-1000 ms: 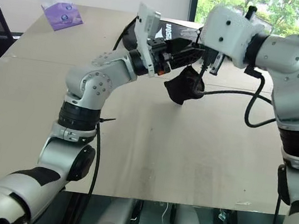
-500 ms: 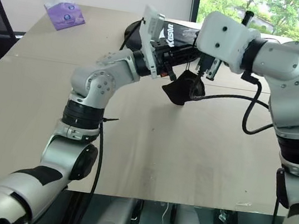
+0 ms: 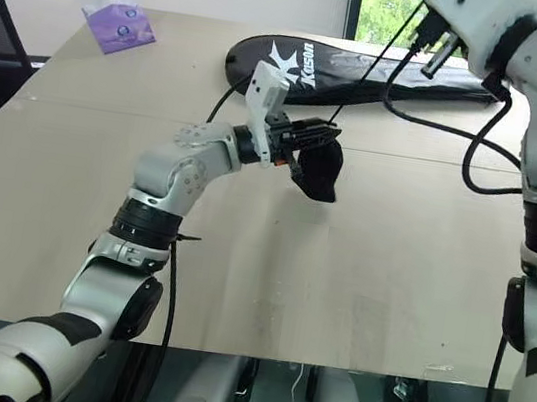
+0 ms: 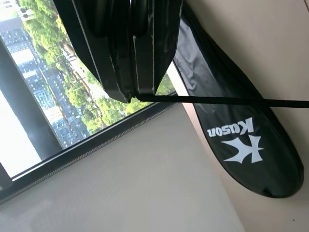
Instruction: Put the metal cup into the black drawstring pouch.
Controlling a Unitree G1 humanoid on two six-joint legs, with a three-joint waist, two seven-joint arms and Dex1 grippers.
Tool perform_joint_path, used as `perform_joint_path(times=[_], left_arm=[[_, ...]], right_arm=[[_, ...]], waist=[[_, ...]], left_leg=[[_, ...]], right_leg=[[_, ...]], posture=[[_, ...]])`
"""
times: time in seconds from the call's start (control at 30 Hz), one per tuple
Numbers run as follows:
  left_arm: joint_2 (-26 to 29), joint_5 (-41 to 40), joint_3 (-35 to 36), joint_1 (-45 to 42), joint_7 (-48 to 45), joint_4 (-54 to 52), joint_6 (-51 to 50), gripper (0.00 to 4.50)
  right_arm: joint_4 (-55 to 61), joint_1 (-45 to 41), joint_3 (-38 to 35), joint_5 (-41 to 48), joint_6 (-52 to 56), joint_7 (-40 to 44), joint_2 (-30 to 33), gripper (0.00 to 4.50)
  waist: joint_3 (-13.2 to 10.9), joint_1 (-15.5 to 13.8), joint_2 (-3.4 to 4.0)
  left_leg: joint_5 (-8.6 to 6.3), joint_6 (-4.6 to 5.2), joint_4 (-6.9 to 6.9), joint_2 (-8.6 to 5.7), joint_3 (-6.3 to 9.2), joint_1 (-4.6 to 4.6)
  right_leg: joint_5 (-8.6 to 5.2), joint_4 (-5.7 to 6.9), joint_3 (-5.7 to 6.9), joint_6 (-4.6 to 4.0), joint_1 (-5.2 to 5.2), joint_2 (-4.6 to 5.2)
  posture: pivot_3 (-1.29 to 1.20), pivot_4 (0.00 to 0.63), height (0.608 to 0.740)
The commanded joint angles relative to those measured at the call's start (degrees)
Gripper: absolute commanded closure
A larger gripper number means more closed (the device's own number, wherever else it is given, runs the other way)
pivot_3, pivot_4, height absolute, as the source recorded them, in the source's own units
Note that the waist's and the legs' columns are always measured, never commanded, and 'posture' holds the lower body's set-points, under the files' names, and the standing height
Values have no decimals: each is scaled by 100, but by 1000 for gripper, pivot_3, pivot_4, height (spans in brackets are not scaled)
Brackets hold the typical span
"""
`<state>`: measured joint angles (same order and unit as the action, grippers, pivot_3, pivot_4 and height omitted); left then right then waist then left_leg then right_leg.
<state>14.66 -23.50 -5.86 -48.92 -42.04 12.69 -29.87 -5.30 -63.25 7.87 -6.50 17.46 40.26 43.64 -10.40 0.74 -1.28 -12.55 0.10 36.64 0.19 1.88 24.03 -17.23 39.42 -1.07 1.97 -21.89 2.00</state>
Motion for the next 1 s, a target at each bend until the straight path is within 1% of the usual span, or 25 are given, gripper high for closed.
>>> perform_joint_path(times=[0.03,0.07,0.17,0.2,0.23,0.27,0.3,0.33,0.37,0.43,0.47,0.5,0.53,0.57,0.6,0.67,0.73,0.77,0.87,1.0], left_arm=[[246,564,-175,333,114,443,191,4332],[246,629,-196,349,130,461,287,4332],[239,426,-132,435,-140,241,304,4332],[248,374,-112,452,-188,161,256,3308],[287,348,-122,484,-256,45,195,3088],[331,338,-128,520,-307,-74,140,2496],[380,295,-94,573,-326,-252,70,2111],[450,228,-41,640,-343,-462,-19,1608],[518,165,15,702,-352,-644,-109,1208],[699,-30,177,898,-411,-1098,-327,248],[764,-86,237,973,-431,-1249,-388,210],[842,-115,347,1118,-362,-1438,-419,210],[893,-127,464,1257,-256,-1594,-450,210],[926,-140,545,1351,-176,-1701,-482,210],[948,-164,687,1524,-97,-1810,-424,210],[1135,-270,1020,1991,-58,-2127,-452,210],[1344,-438,1285,2397,-164,-2325,-509,210],[1412,-445,1390,2561,-153,-2343,-461,105],[1588,-413,1698,3039,-97,-2356,-227,105],[1705,-402,2032,3722,-27,-2552,-4,105]], right_arm=[[30,-23,-866,-119,-87,-610,388,4500],[150,186,-933,68,45,-512,328,4500],[752,980,-1252,832,629,-261,28,4500],[1000,1366,-1354,1003,739,-212,-9,4500],[1216,1800,-1464,1093,775,-213,-30,4500],[1414,2162,-1605,1209,925,-235,-70,4217],[1660,2607,-1764,1356,1056,-199,-104,3927],[1935,3075,-1945,1484,1188,-210,-166,3676],[2171,3435,-2092,1577,1315,-257,-221,3257],[2746,4280,-2413,1817,1585,-257,-305,2288],[2968,4559,-2503,1934,1702,-229,-323,1746],[3300,4961,-2653,2154,1859,-199,-429,1332],[3590,5305,-2769,2352,1966,-196,-534,824],[3788,5522,-2845,2490,2044,-224,-601,224],[4018,5836,-2848,2510,2004,-224,-638,40],[4402,6387,-2919,2703,2001,-290,-854,40],[4709,6752,-2894,2936,1969,-330,-1062,40],[4826,6887,-2832,2984,1897,-346,-1141,13],[4995,7134,-2700,2959,1611,-551,-1429,13],[5108,7633,-2513,2808,1179,-627,-1638,13]], waist=[[0,0,0],[0,0,0],[0,0,0],[0,-3,0],[1,-6,0],[1,-7,1],[1,-14,1],[2,-35,1],[2,-38,2],[2,-26,4],[2,-23,5],[3,-12,6],[4,10,8],[4,31,9],[2,32,12],[6,34,19],[7,54,20],[7,57,20],[8,15,20],[10,-18,16]], left_leg=[[0,0,-1,0,1,0],[0,0,-1,0,0,0],[0,0,0,0,1,1],[0,0,-1,1,0,2],[0,0,0,2,4,5],[0,0,0,2,8,9],[0,0,1,2,10,10],[0,0,2,2,13,12],[0,1,6,2,18,16],[-1,2,13,2,16,17],[-2,3,16,1,13,17],[-2,4,20,2,16,17],[-2,4,20,2,16,17],[-8,13,21,7,13,10],[-14,23,21,9,3,-6],[-16,27,21,8,-2,-20],[-17,28,22,17,-3,-30],[-17,28,22,17,-3,-31],[-17,28,36,17,2,-29],[-18,30,47,14,8,-26]], right_leg=[[0,-1,1,0,0,0],[0,-2,0,0,0,0],[0,0,1,0,1,0],[0,0,0,0,1,1],[0,0,0,0,0,2],[0,-1,-1,0,0,2],[0,-1,-1,0,0,2],[0,-1,0,0,1,1],[0,-2,3,0,2,1],[0,0,0,0,4,1],[0,4,-2,0,2,-1],[0,7,-1,0,4,0],[0,9,-2,0,2,0],[0,13,-7,0,5,1],[0,25,-11,0,10,-1],[-1,35,-11,0,13,-1],[-1,38,-26,0,19,-7],[-1,40,-28,0,18,-7],[-1,44,-25,0,22,-8],[-1,40,-19,0,31,-5]], posture=[[0,150,740],[0,150,740],[0,150,740],[0,150,740],[0,150,740],[0,150,740],[0,150,740],[0,150,740],[0,150,740],[0,150,740],[0,150,740],[0,150,740],[0,150,740],[0,150,740],[0,150,740],[0,150,740],[0,150,740],[0,150,740],[0,150,740],[0,150,740]])
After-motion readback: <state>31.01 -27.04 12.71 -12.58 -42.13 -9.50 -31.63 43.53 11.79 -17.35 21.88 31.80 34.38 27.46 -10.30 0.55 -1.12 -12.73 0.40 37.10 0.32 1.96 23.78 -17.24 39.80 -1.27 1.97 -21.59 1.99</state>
